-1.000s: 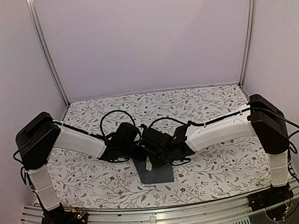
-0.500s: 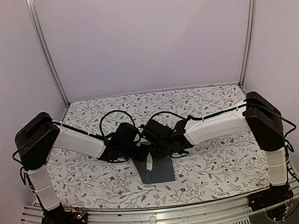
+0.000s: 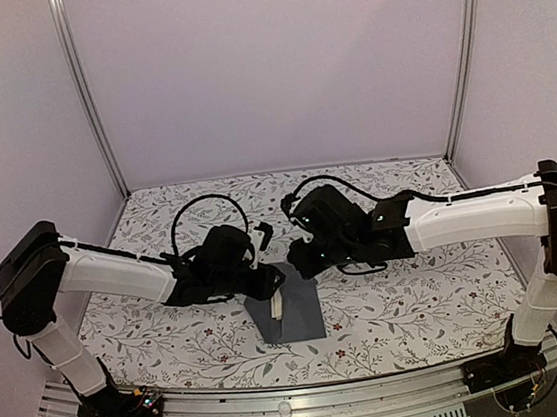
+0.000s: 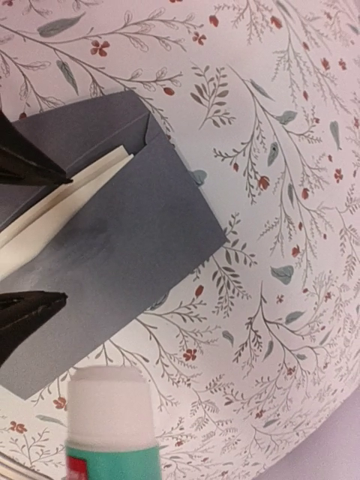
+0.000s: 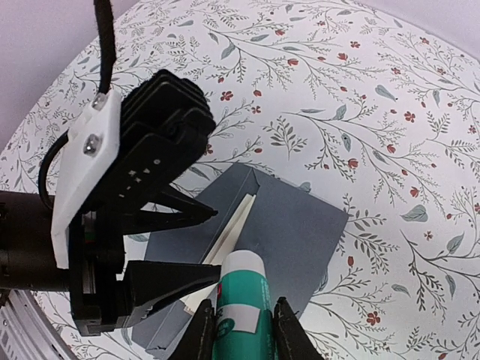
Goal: Place the letter into the envelope and seal it
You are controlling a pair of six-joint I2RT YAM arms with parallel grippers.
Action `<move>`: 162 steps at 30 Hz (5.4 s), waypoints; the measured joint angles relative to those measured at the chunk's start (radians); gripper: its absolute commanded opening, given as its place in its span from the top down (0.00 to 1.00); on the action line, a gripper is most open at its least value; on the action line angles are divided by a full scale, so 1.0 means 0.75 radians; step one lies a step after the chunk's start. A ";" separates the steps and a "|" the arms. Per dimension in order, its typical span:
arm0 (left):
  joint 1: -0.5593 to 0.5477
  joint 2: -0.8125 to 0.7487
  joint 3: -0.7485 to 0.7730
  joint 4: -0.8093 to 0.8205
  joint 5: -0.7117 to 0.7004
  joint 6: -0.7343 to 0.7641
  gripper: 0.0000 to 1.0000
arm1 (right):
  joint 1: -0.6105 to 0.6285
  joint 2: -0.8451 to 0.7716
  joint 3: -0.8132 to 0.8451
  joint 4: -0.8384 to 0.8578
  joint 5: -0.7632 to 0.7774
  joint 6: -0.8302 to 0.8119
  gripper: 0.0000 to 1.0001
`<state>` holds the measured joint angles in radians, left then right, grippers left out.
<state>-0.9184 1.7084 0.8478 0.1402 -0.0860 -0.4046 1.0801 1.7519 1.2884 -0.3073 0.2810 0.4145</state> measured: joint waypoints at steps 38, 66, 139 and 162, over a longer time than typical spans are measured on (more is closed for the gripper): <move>-1.187 -0.125 0.009 -0.840 -0.460 -0.858 0.44 | 0.038 -0.603 -0.546 0.062 -0.040 0.101 1.00; -1.142 -0.025 -0.033 -0.598 -0.490 -0.877 0.83 | 0.079 -0.628 -0.597 0.057 -0.007 0.163 1.00; -0.311 -0.107 0.186 -0.248 -0.183 0.077 0.00 | -0.286 -0.562 0.080 -0.761 -0.410 -0.052 1.00; 0.084 -0.860 -0.361 -0.120 -0.205 0.042 0.00 | -0.382 -0.007 0.172 -0.912 -0.675 -0.107 1.00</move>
<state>-0.8551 1.0637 0.5770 0.0505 -0.2398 -0.3733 0.7937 1.7466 1.4178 -0.9916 -0.2253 0.3344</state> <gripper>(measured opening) 0.996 0.214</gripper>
